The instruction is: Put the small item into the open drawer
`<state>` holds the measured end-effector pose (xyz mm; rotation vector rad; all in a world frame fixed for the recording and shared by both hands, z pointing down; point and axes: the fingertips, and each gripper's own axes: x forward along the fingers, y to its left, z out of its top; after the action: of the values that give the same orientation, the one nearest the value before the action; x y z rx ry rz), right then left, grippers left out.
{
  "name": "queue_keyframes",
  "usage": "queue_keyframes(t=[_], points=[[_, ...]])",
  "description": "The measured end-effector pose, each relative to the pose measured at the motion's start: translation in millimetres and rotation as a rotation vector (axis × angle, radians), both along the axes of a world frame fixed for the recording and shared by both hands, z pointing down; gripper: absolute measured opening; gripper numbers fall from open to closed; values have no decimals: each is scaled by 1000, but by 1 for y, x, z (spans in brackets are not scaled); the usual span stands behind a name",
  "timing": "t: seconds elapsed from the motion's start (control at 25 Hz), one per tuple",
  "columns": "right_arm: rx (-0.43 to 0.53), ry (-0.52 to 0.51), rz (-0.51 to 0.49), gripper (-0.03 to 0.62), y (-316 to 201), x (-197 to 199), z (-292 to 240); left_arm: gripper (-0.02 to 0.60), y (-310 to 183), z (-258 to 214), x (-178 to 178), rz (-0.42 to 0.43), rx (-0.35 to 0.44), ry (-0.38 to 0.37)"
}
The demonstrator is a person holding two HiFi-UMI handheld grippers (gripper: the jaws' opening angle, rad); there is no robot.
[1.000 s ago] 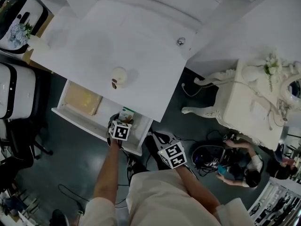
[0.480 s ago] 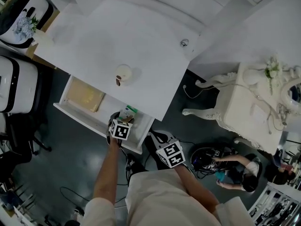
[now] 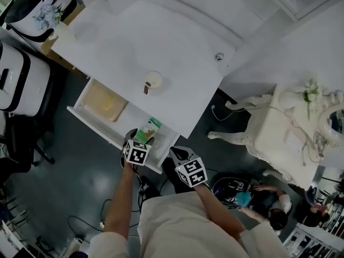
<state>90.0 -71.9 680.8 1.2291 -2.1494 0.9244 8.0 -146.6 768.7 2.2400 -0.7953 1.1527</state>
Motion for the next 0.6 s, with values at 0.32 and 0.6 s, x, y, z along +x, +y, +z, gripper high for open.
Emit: queue_keyframes(t=[0.32, 0.6], points=[[4, -12, -70, 25, -14, -24, -2, 360, 14, -39, -34, -91, 62, 43], [15, -12, -127, 25, -24, -39, -8, 360, 27, -72, -50, -214, 99, 111]])
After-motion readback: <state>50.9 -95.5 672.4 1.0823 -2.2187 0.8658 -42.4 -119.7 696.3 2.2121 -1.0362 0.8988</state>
